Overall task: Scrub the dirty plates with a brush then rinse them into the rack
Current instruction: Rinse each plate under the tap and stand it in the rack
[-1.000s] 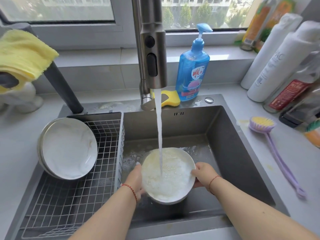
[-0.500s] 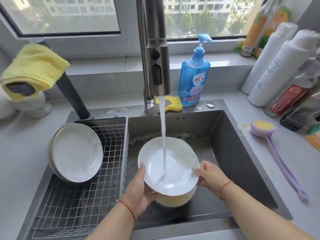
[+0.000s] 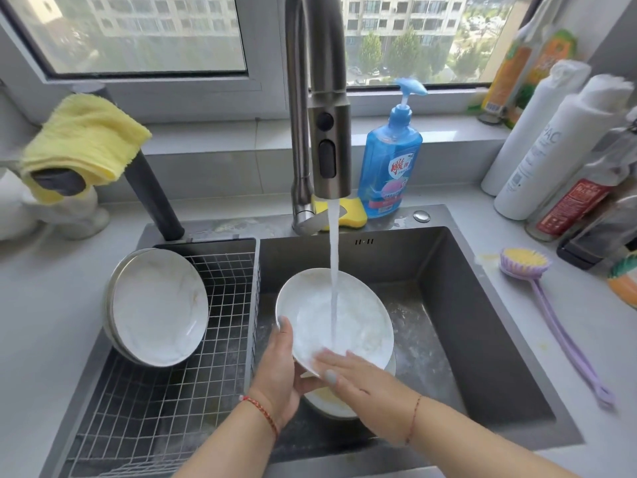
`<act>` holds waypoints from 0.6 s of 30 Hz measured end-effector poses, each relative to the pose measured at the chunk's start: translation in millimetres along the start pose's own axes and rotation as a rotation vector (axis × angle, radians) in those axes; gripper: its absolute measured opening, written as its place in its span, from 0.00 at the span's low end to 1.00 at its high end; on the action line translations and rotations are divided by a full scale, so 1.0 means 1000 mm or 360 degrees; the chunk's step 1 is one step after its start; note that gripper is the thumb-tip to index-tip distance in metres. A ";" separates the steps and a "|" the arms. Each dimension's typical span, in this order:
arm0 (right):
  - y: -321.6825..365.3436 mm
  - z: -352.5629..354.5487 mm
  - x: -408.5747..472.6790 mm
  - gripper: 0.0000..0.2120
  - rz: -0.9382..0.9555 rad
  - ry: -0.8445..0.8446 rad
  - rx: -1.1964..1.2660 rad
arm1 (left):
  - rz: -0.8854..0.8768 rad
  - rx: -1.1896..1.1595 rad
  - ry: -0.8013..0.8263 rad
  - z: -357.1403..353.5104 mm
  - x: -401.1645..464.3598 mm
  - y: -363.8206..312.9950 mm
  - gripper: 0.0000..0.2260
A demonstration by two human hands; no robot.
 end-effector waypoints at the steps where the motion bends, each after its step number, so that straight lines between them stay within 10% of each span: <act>1: 0.004 -0.002 0.008 0.36 -0.0014 0.0083 0.0132 | 0.0025 0.0041 0.0014 -0.001 -0.002 0.001 0.32; 18: -0.057 0.037 0.024 0.20 -0.0546 -0.0192 -0.0550 | 0.0149 0.0326 -0.0199 -0.006 -0.017 -0.011 0.18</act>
Point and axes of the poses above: each hand's wrist, its own x-axis towards the middle knuckle, its own z-axis out of the back of the hand, y = z × x, the point moved 5 cm from there along x, towards the middle knuckle, and after that the axes turned 15 degrees about -z, right-handed, at the moved point
